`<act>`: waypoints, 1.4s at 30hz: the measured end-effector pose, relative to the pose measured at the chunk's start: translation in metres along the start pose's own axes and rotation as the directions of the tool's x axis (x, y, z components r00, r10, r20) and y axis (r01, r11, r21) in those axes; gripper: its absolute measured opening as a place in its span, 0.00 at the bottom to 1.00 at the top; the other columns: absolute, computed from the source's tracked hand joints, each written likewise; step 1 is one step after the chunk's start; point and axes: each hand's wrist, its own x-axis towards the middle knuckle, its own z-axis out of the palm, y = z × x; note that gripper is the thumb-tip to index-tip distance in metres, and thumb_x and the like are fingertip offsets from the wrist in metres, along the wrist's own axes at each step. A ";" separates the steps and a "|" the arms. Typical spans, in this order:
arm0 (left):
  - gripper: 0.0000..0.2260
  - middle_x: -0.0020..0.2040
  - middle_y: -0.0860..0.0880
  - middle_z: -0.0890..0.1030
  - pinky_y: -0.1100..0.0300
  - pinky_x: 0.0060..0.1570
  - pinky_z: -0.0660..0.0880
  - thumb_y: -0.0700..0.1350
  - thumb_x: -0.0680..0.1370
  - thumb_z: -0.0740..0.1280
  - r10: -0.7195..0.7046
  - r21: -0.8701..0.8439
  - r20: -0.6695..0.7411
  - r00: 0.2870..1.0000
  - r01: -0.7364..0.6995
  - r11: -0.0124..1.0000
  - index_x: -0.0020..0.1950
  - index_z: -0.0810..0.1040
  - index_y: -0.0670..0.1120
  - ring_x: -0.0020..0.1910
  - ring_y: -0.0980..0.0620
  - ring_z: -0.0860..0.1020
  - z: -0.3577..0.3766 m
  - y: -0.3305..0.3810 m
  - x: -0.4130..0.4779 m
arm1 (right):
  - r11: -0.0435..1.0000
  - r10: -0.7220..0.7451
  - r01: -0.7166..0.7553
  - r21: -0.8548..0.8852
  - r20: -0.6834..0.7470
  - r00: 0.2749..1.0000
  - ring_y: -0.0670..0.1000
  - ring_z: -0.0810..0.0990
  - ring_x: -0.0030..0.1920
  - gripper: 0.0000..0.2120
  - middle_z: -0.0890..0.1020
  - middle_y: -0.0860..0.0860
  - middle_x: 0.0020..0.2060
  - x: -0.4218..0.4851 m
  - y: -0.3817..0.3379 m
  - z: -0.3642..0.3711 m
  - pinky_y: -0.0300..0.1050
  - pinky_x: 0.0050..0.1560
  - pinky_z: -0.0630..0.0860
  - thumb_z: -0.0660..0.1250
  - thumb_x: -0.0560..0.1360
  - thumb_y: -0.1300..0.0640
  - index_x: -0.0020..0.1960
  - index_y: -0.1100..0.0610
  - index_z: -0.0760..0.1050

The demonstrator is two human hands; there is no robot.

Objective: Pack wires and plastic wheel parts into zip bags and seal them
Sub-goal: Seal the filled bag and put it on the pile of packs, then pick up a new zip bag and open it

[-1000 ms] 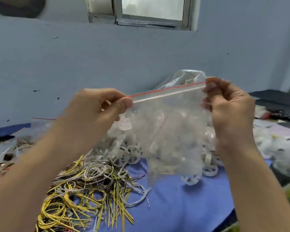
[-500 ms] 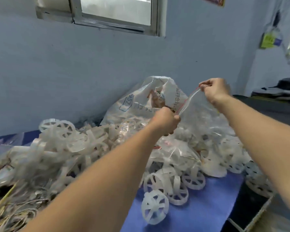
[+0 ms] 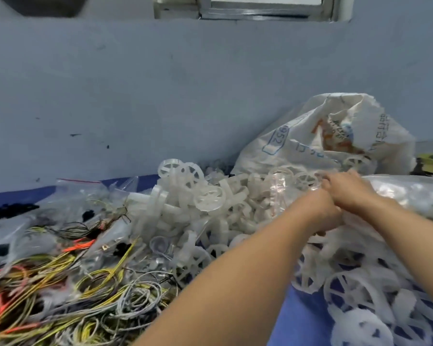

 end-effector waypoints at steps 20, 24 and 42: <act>0.17 0.65 0.43 0.73 0.50 0.56 0.71 0.46 0.79 0.58 -0.555 0.311 -0.669 0.495 0.864 0.396 0.67 0.69 0.46 0.62 0.41 0.72 -0.236 -0.334 -0.419 | 0.637 -0.694 0.692 0.339 -0.140 0.707 0.58 0.70 0.67 0.20 0.74 0.54 0.67 -0.256 -0.438 -0.004 0.56 0.66 0.66 0.55 0.81 0.53 0.72 0.52 0.67; 0.28 0.70 0.40 0.68 0.48 0.61 0.71 0.58 0.78 0.60 -0.732 0.259 -0.552 0.399 0.917 0.304 0.73 0.61 0.44 0.66 0.39 0.70 -0.234 -0.365 -0.475 | 0.593 -0.749 0.731 0.337 -0.103 0.655 0.59 0.69 0.68 0.20 0.74 0.54 0.67 -0.292 -0.469 0.010 0.56 0.67 0.65 0.55 0.82 0.53 0.72 0.53 0.66; 0.05 0.34 0.54 0.77 0.63 0.27 0.61 0.47 0.75 0.71 0.243 0.543 -0.807 0.539 0.512 0.666 0.43 0.76 0.49 0.31 0.52 0.76 -0.170 -0.203 -0.395 | -0.201 -0.529 -0.382 0.902 0.229 0.818 0.49 0.81 0.40 0.25 0.83 0.47 0.39 -0.285 -0.423 -0.032 0.45 0.40 0.78 0.60 0.76 0.31 0.51 0.53 0.76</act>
